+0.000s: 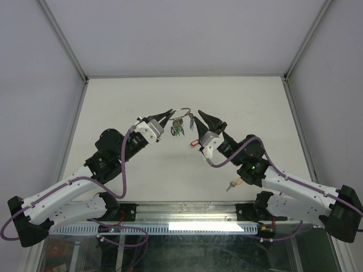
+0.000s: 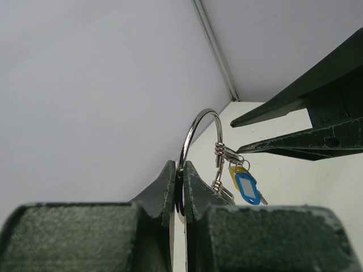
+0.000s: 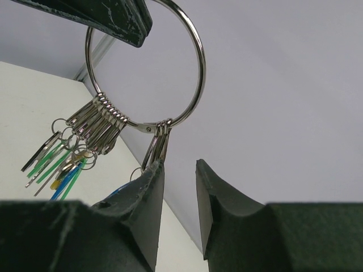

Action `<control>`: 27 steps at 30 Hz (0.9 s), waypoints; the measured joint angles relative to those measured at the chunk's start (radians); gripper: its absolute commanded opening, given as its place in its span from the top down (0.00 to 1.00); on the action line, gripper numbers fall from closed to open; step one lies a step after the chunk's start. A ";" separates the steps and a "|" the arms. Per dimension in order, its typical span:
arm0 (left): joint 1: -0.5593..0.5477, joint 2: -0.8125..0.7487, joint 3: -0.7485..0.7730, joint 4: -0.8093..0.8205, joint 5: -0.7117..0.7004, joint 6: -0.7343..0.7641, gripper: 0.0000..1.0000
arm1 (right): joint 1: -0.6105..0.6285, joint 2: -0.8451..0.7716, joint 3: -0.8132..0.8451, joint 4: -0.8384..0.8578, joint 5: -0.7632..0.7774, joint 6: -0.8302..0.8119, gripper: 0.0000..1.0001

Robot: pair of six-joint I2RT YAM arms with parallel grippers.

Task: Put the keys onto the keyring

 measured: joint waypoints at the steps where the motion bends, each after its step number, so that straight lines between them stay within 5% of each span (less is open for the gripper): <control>1: 0.000 0.000 0.000 0.000 0.000 0.000 1.00 | 0.000 -0.001 0.000 -0.002 0.000 0.000 0.68; 27: 0.000 -0.001 0.000 0.000 0.002 0.003 1.00 | 0.003 -0.014 0.000 -0.039 0.020 -0.011 0.67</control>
